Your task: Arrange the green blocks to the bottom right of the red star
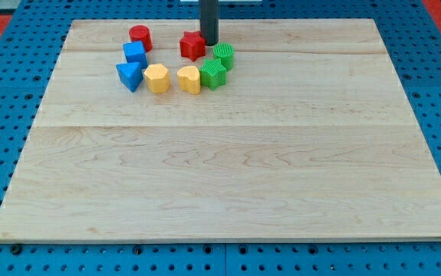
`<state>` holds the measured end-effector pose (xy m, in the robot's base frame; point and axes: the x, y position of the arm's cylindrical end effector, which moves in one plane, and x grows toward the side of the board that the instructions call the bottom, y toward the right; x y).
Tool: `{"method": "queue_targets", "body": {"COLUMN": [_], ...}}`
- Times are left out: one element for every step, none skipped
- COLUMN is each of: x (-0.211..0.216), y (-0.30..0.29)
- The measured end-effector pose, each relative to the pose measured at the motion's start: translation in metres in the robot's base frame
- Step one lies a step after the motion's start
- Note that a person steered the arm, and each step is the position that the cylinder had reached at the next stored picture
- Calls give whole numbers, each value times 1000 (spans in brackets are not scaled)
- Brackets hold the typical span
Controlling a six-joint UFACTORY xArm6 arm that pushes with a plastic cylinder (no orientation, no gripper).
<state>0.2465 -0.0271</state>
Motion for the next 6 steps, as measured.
{"method": "queue_targets", "body": {"x": [-14, -33, -37, -39, -39, -33], "y": [6, -3, 38, 52, 52, 52]}}
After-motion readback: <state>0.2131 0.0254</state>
